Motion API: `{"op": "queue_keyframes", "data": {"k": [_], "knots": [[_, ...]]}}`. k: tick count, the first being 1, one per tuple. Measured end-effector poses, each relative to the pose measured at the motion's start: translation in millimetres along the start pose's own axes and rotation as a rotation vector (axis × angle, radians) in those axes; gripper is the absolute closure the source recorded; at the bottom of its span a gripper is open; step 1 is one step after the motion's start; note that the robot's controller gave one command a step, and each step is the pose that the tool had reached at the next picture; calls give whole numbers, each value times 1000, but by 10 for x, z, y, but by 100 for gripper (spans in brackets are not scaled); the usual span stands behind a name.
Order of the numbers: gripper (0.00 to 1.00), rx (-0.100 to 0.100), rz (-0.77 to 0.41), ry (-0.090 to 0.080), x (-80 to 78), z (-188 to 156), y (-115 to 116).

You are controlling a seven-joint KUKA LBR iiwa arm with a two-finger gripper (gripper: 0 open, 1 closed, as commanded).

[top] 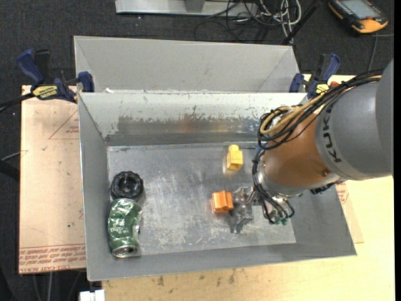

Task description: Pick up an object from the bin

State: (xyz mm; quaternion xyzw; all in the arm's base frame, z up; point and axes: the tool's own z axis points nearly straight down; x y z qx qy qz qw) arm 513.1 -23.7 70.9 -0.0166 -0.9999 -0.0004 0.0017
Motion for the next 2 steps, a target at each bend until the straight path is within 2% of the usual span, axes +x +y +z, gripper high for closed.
{"op": "queue_keyframes", "data": {"k": [1,2], "knots": [[0,0,-1,-6,-10,6,3],[100,-1,-2,4,9,2,7]]}}
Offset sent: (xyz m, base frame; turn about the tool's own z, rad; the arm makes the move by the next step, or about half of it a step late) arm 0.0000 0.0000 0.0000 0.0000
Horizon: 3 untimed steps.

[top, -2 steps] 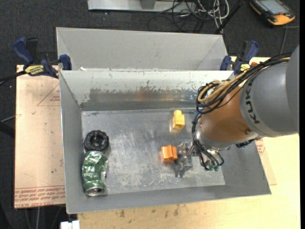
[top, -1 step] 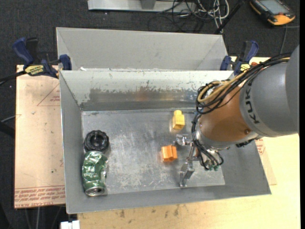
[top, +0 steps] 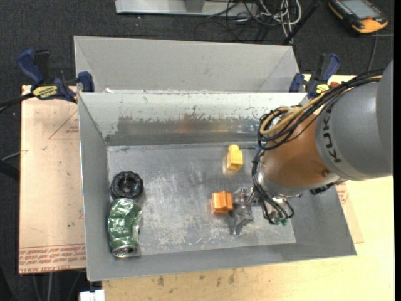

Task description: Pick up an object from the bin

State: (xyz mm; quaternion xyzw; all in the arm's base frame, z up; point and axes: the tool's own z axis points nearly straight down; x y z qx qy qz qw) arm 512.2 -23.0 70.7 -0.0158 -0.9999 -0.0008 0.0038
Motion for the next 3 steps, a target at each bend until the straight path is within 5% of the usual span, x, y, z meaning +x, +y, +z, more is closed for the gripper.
{"op": "queue_keyframes", "data": {"k": [1,3], "knots": [[0,1,1,-10,-19,5,-2],[0,1,-46,-5,36,-118,27]]}}
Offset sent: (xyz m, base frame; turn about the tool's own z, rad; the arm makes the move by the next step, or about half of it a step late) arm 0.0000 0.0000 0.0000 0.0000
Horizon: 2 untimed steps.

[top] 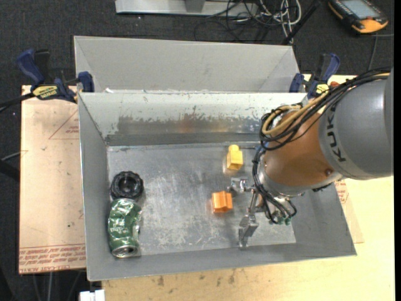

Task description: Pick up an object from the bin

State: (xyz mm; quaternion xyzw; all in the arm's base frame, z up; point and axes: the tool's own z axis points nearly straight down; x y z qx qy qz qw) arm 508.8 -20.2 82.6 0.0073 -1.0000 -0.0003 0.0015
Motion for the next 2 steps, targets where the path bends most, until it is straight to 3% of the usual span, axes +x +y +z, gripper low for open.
{"op": "queue_keyframes", "data": {"k": [1,2], "knots": [[100,1,-352,-4,-413,92,284],[100,1,-352,-4,-413,92,284]]}}
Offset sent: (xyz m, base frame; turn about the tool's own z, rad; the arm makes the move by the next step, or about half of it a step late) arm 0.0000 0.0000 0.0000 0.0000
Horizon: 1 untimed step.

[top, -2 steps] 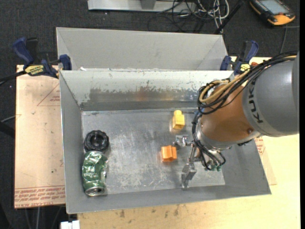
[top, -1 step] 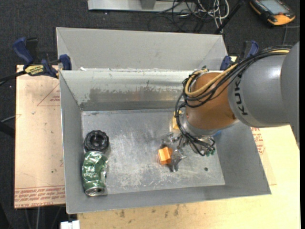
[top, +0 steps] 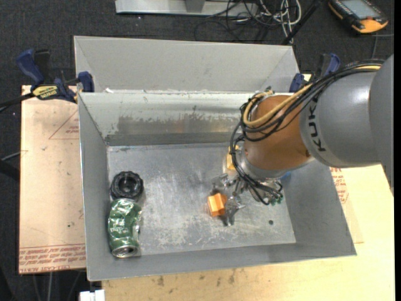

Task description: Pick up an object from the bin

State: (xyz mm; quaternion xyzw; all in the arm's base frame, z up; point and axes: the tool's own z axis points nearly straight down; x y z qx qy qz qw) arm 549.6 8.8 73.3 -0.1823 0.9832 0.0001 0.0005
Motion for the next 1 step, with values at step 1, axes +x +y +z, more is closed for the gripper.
{"op": "queue_keyframes", "data": {"k": [1], "knots": [[100,1,-105,-5,82,-1594,36]]}}
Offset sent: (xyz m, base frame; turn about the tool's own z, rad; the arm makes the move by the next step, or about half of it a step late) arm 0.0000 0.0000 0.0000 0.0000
